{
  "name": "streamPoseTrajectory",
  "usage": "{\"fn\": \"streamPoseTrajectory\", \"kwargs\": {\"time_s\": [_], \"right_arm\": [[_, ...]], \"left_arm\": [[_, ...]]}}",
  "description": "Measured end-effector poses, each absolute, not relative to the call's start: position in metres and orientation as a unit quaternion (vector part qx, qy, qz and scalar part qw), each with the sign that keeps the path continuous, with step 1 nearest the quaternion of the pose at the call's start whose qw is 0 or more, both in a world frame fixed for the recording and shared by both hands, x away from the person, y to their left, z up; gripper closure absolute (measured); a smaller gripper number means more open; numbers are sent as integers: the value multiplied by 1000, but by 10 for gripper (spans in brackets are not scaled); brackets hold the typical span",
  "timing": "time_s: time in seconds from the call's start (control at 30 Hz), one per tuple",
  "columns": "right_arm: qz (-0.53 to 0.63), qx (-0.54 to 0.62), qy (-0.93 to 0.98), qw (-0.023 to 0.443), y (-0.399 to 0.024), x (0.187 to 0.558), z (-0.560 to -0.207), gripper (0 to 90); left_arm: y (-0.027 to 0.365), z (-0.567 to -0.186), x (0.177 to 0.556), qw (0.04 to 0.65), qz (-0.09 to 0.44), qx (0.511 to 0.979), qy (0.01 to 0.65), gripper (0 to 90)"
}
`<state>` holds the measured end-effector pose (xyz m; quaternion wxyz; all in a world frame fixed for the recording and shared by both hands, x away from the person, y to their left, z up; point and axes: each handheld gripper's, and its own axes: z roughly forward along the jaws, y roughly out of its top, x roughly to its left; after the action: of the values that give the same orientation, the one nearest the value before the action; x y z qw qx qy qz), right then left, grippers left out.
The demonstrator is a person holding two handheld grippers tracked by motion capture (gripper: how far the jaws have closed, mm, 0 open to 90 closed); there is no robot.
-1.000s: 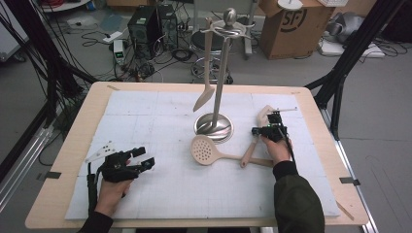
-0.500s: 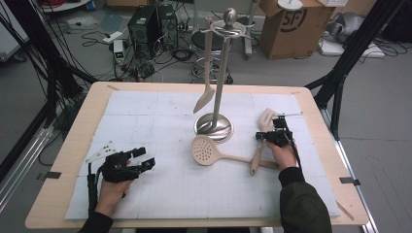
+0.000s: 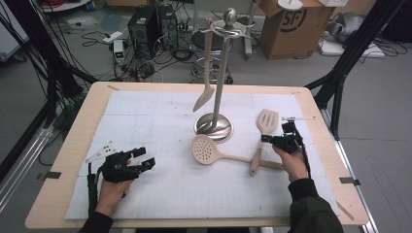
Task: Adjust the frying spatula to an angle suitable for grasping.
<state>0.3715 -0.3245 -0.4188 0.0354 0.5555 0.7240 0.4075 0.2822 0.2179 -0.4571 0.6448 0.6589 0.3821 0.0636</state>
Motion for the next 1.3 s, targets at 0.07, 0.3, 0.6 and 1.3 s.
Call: {"fn": "streamPoseTrajectory", "kwargs": {"time_s": [0.07,0.3,0.6,1.3], "right_arm": [[403,559,724,32,-328,363,-424,900],[401,572,716,14,-339,348,-441,900],[386,561,732,3,-326,349,-439,900],[378,523,764,-24,-286,360,-435,898]], "left_arm": [[218,-457,282,645,64,659,382,244],[218,-457,282,645,63,658,382,245],[218,-457,282,645,64,658,384,245],[218,-457,284,646,65,657,383,248]]}}
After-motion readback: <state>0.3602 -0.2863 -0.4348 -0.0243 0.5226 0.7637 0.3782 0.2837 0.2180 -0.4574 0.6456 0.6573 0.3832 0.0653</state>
